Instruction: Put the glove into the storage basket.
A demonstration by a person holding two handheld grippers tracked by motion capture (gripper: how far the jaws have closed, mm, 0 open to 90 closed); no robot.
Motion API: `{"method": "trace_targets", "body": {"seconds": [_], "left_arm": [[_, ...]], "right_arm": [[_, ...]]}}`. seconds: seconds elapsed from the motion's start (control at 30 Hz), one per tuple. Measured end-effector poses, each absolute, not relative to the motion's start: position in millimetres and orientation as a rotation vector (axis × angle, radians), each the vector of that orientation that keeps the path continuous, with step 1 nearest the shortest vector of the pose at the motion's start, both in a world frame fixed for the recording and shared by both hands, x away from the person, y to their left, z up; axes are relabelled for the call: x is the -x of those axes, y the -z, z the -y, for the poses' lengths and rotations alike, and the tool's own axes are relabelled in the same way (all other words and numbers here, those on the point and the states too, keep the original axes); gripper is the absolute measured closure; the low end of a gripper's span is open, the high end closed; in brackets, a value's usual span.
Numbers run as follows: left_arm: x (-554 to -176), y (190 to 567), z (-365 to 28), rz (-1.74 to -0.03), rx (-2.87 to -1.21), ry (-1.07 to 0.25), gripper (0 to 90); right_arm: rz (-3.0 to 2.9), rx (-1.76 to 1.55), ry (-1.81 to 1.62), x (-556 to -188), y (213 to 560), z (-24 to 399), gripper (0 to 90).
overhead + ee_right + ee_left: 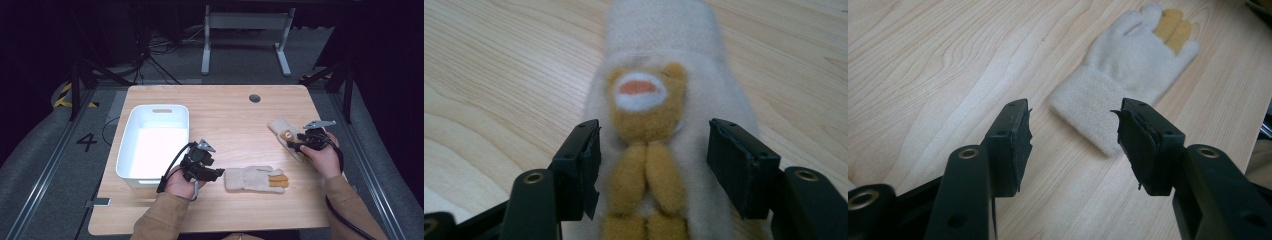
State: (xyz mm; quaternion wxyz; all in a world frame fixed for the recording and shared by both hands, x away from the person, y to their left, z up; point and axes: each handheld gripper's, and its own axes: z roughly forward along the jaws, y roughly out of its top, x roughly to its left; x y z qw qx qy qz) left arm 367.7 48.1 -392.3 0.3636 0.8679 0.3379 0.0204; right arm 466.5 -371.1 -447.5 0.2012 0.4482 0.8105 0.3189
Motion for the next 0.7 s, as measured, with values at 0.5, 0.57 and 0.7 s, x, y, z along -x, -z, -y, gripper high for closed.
{"method": "trace_targets", "body": {"seconds": [0.5, 0.57, 0.7], "left_arm": [[-368.3, 397.1, -49.5, -0.888, -2.234, -0.036, 47.1], [-368.4, 397.1, -49.5, -0.888, -2.235, -0.037, 47.1], [-369.0, 397.3, -49.9, -0.886, -2.236, -0.034, 47.1]], "right_arm": [[-2.250, -1.387, -0.831, -465.6, 446.5, 369.9, 65.9], [-2.264, -1.393, -0.826, -464.7, 445.3, 369.9, 70.6], [-2.274, -1.386, -0.809, -463.5, 443.6, 369.2, 75.5]]}}
